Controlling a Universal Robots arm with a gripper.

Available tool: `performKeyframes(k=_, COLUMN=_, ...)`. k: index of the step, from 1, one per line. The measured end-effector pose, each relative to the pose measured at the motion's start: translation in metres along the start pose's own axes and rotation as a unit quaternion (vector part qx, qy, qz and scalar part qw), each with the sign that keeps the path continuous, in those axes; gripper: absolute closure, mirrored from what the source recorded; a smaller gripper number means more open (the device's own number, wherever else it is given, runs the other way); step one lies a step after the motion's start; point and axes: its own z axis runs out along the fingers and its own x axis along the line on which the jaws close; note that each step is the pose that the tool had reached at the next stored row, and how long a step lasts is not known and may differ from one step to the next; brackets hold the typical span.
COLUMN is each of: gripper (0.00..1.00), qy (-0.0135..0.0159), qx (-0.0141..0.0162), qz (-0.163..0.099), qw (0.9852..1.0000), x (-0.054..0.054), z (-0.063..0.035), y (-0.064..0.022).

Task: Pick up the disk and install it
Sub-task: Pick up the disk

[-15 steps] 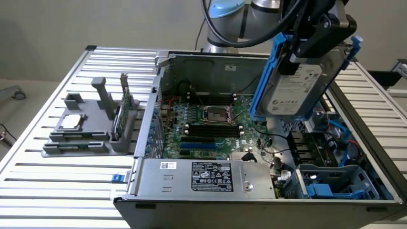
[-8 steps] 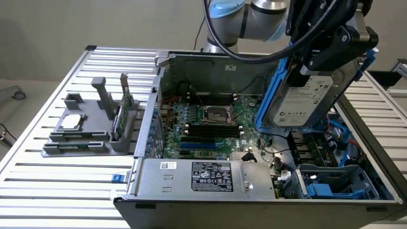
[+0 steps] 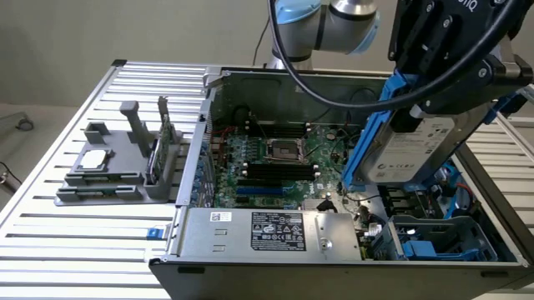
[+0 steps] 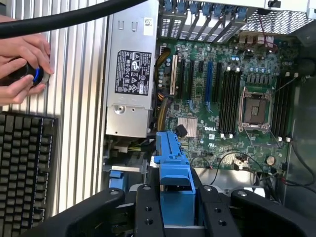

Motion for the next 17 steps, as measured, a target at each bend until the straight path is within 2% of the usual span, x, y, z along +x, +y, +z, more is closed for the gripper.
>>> performKeyframes(k=6, gripper=0.67, qy=-0.0002, qx=0.0, qz=0.0, qw=1.0, x=0.018, z=-0.0008, y=-0.0077)
performKeyframes(k=12, gripper=0.67, qy=-0.0011, qx=0.0002, qz=0.0, qw=1.0, x=0.032, z=-0.0019, y=-0.0263)
performKeyframes(k=17, gripper=0.67, qy=-0.0031, qx=0.0018, qz=0.0, qw=1.0, x=0.039, z=-0.002, y=-0.0411)
